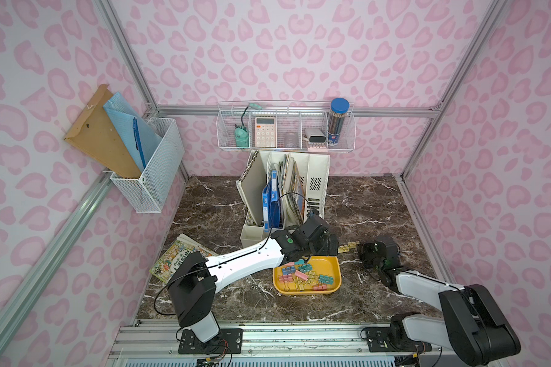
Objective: Take out the binder clips from the storage box
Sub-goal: Place the binder clip at the center of the board, then pick up the binder clip from the storage box.
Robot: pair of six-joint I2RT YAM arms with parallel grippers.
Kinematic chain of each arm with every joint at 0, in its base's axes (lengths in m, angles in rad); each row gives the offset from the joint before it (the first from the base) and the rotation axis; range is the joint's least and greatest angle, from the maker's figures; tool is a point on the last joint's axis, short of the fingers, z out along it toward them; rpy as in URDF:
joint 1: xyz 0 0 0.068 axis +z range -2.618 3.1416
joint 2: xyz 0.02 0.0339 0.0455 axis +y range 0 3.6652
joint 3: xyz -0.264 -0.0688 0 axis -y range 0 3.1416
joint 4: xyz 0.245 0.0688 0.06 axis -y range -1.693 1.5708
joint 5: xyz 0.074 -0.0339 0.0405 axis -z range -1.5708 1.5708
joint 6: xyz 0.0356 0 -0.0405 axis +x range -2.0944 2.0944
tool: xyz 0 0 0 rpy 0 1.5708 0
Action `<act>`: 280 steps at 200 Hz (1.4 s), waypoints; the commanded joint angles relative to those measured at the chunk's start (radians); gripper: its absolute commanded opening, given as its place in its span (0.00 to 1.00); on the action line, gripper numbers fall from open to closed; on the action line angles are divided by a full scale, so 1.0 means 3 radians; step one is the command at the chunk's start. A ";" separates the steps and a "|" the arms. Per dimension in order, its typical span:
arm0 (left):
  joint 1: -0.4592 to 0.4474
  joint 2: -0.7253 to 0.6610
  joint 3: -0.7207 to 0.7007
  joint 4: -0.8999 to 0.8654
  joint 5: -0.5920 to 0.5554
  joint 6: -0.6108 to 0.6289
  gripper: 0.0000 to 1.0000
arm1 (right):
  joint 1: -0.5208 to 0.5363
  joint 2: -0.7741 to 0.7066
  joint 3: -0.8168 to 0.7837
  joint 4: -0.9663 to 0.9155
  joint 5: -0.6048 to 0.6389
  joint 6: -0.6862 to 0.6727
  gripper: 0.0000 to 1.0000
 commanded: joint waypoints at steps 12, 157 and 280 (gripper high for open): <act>0.0005 -0.0023 -0.0005 -0.0071 -0.0016 -0.0016 0.99 | 0.0012 -0.0251 0.0098 -0.0323 0.0198 -0.0133 0.22; 0.0074 -0.0384 -0.0480 -0.0103 -0.0465 -0.0181 0.95 | 0.0405 -0.1275 0.0564 -0.1728 -0.0954 -0.3027 0.30; 0.0113 -0.0794 -0.0937 -0.0234 -0.0756 -0.0425 0.78 | 0.2072 -0.0234 0.1505 -0.3080 -0.0198 -0.3759 0.29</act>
